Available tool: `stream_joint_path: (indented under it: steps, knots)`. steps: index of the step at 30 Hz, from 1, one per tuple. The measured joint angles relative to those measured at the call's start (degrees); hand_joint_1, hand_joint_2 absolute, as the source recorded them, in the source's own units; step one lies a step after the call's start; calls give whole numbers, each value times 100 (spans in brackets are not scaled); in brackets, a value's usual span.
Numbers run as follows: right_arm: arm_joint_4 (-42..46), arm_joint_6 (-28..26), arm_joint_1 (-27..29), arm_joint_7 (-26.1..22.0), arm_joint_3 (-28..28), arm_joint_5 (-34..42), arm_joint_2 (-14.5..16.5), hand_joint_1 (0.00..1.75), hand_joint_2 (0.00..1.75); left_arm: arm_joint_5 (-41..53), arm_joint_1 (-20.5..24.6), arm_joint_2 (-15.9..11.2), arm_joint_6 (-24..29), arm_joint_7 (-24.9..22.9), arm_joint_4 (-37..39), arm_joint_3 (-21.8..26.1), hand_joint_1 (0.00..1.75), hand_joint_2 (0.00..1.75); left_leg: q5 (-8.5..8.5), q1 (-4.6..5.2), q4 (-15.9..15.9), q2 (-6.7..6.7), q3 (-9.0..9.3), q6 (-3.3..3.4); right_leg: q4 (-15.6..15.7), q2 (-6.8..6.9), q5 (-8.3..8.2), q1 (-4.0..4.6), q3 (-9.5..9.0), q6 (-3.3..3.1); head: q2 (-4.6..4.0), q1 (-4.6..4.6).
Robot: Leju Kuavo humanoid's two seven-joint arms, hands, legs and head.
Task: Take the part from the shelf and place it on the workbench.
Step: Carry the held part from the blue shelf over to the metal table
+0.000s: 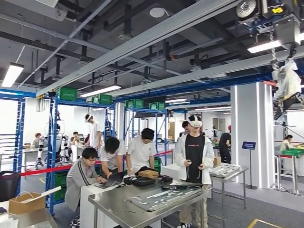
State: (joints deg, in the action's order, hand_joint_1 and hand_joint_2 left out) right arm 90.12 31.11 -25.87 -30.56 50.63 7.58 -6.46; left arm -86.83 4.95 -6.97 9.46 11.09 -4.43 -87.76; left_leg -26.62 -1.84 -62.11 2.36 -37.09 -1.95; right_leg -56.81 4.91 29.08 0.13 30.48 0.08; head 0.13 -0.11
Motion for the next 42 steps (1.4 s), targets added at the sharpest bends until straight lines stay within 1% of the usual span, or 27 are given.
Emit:
stream_joint_path:
  steps: [2, 4, 6, 8, 10, 11, 12, 13, 15, 16, 17, 19, 20, 22, 23, 24, 26, 27, 28, 30, 32, 35, 37, 39, 40, 41, 42]
  knots:
    - [-18, 1, 7, 2, 20, 16, -29, 175, 175, -3, 7, 27, -3, 5, -3, -8, 0, 175, 31, 48, 270, 81, 129, 84, -24, 97, 47, 18, -19, 76, 1, 1]
    - [-35, -5, 11, 1, 46, 17, -40, 175, 175, -10, -15, 26, -2, 15, -3, -10, 0, 175, 31, 78, 274, -35, 120, 196, -22, 161, 78, -1, -53, 135, 1, 0]
    - [-42, -24, 13, -4, 66, -6, -41, 175, 175, -14, -31, 21, 3, 19, -3, -10, 0, 175, 37, 85, 282, -140, 126, 275, -173, -38, 224, -49, -13, 181, 1, -1]
    - [-45, -39, 29, -11, 71, -23, -50, 175, 175, -16, -14, 11, 10, 13, -3, -10, 0, 175, 46, 93, 287, -251, 130, 335, -764, -347, 559, -69, 255, 188, 1, -2]
    - [-57, -43, 79, -15, 73, -29, -84, 175, 175, -18, 2, 1, 13, -30, -3, -10, 0, 175, 48, 131, 285, -399, 132, 370, -1543, -450, 832, -59, 661, 155, 1, -2]
    - [-63, -43, 111, -16, 74, -33, -109, 175, 175, -18, 0, -3, 13, -66, -3, -10, 0, 175, 48, 153, 283, -483, 136, 379, -1739, -469, 829, -46, 790, 128, 0, -2]
    - [-68, -44, 139, -20, 75, -38, -136, 175, 175, -19, -10, -4, 13, -101, -3, -10, 0, 175, 47, 171, 282, -568, 143, 385, -1698, -492, 708, -26, 813, 89, 0, -2]
    - [-71, -46, 157, -27, 75, -40, -160, 175, 175, -19, -19, -4, 14, -130, -3, -10, 0, 175, 48, 182, 281, -650, 152, 388, -1437, -535, 497, 0, 730, 44, 0, -2]
    - [-70, -64, 171, -56, 72, -42, -210, 175, 175, -19, -26, 5, 17, -156, -3, -10, 0, 175, 50, 183, 282, -808, 163, 387, -648, -782, 53, 48, 424, -56, 0, -2]
    - [-69, -78, 176, -75, 70, -42, -234, 175, 175, -18, -23, 11, 20, -160, -3, -10, 0, 175, 54, 173, 281, -881, 157, 380, -361, -894, -65, 63, 304, -87, 0, -1]
    - [-69, -93, 183, -92, 69, -44, -257, 175, 175, -18, -23, 17, 22, -160, -3, -11, 0, 175, 63, 158, 284, -950, 144, 366, -194, -968, -110, 73, 234, -109, 0, -1]
    - [-66, -111, 193, -117, 69, -48, -277, 175, 175, -15, -43, 18, 23, -147, -3, -12, 0, 175, 88, 139, 301, -1066, 118, 319, -107, -896, -101, 72, 190, -121, 0, -1]
    - [-62, -114, 196, -126, 69, -50, -276, 175, 175, -15, -57, 17, 20, -136, -2, -16, 0, 175, 76, 149, 296, -1005, 107, 298, -57, -823, -118, 60, 165, -128, 0, -1]
    - [-51, -117, 202, -140, 69, -51, -270, 175, 175, -14, -54, 15, 14, -115, -1, -25, 0, 175, -100, 172, 73, -701, -2, 254, 47, -662, -160, 34, 109, -139, 0, -1]
    - [-51, -118, 209, -143, 69, -53, -269, 175, 175, -14, -33, 17, 11, -104, -1, -29, 0, 175, -262, 167, -191, -511, -124, 228, 72, -574, -168, 32, 94, -142, 0, -1]
    - [-54, -119, 217, -145, 70, -55, -269, 175, 175, -14, -9, 16, 11, -95, -1, -31, 0, 175, -433, 147, -527, -411, -286, 192, 77, -488, -166, 32, 92, -145, 0, -1]
    - [-61, -119, 237, -144, 74, -62, -270, 175, 175, -14, 15, 16, 9, -76, -1, -33, 0, 175, -606, 85, -1052, -335, -530, 118, 75, -308, -154, 24, 95, -134, 0, 0]
    - [-63, -119, 243, -143, 77, -63, -270, 175, 175, -14, 10, 17, 9, -72, -1, -33, 0, 175, -554, 52, -1061, -305, -522, 79, 72, -226, -144, 16, 94, -120, 0, 0]
    - [-65, -119, 246, -143, 77, -63, -270, 175, 175, -14, 1, 15, 9, -69, -1, -34, 0, 175, -410, 19, -853, -261, -400, 42, 65, -150, -130, 5, 89, -97, 0, 0]
    - [-65, -119, 243, -142, 75, -63, -270, 175, 175, -14, -1, 17, 10, -67, -2, -34, 0, 175, -103, -4, -143, -46, -5, -17, 22, -20, -81, -5, 80, -20, 0, 1]
    - [-61, -121, 231, -138, 71, -63, -269, 175, 175, -14, 16, 22, 8, -54, -2, -36, 0, 175, -4, 20, 242, 95, 193, 41, -37, 85, -29, 11, 74, 65, 0, -1]
    - [-54, -125, 214, -126, 68, -62, -264, 175, 175, -14, 6, 20, 7, -13, -1, -43, 0, 175, -15, 63, 261, -42, 180, 203, -58, 177, 19, -17, 34, 161, 0, -1]
    - [-45, -126, 210, -115, 66, -64, -255, 175, 175, -14, 1, 14, 7, 8, -1, -50, 0, 175, -1, 66, 272, -154, 187, 278, -263, -48, 200, -63, 95, 207, 0, -2]
    - [-38, -128, 219, -107, 63, -66, -249, 175, 175, -14, 19, 7, 7, 14, -1, -64, 0, 175, 8, 76, 274, -273, 188, 333, -914, -356, 556, -77, 386, 210, 0, -2]
    - [-38, -130, 231, -102, 62, -66, -248, 175, 175, -14, 30, 4, 7, 14, -1, -70, 0, 175, 11, 93, 273, -344, 188, 353, -1317, -422, 715, -75, 585, 200, 0, -2]
    - [-39, -131, 245, -97, 62, -69, -249, 175, 175, -14, 35, 1, 7, 14, -1, -76, 0, 175, 12, 113, 272, -423, 189, 366, -1626, -453, 795, -70, 749, 184, 0, -2]
    - [-40, -133, 259, -91, 62, -74, -249, 175, 175, -14, 33, 0, 7, 14, -1, -80, 0, 175, 14, 135, 271, -504, 192, 374, -1751, -469, 771, -63, 833, 162, 0, -2]
